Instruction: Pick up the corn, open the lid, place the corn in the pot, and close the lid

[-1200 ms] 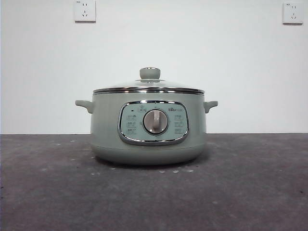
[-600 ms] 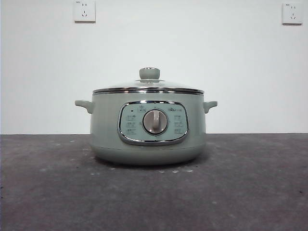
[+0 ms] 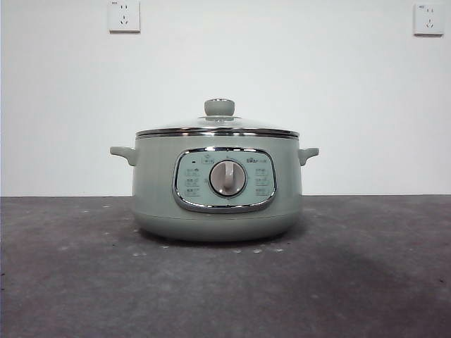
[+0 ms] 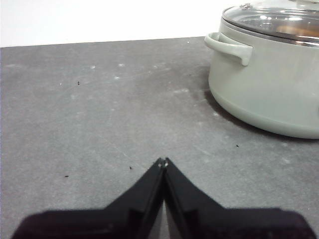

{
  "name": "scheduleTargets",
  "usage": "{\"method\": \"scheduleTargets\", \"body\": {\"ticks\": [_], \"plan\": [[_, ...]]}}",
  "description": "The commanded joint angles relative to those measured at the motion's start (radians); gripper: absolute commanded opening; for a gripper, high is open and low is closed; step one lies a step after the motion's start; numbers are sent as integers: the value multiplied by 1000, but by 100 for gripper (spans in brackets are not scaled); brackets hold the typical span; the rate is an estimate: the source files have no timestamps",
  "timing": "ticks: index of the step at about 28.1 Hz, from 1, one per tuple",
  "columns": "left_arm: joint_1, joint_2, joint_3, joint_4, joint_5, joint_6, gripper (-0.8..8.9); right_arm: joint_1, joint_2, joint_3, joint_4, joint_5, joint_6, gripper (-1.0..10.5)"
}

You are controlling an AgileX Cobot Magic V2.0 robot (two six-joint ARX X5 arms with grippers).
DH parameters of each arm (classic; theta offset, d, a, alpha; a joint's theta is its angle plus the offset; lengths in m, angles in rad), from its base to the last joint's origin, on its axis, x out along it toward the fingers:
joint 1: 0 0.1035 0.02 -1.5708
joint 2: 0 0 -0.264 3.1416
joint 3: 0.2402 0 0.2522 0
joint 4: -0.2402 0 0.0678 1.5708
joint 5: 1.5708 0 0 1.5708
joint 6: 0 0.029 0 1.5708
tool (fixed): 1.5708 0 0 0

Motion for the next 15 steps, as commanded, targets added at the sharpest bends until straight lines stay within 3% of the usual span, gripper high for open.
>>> {"method": "scheduleTargets", "body": {"ticks": [1,10,15], "plan": [[3,0,-10,7,5,-6,-1,-2,-64,-125,63,-3,33,2],[3,2,-10,8,5,-6,-1,-2,-96,-304,121,-3,54,2],[3,6,-10,10,5,-6,-1,-2,-96,-315,143,-3,66,2]]}}
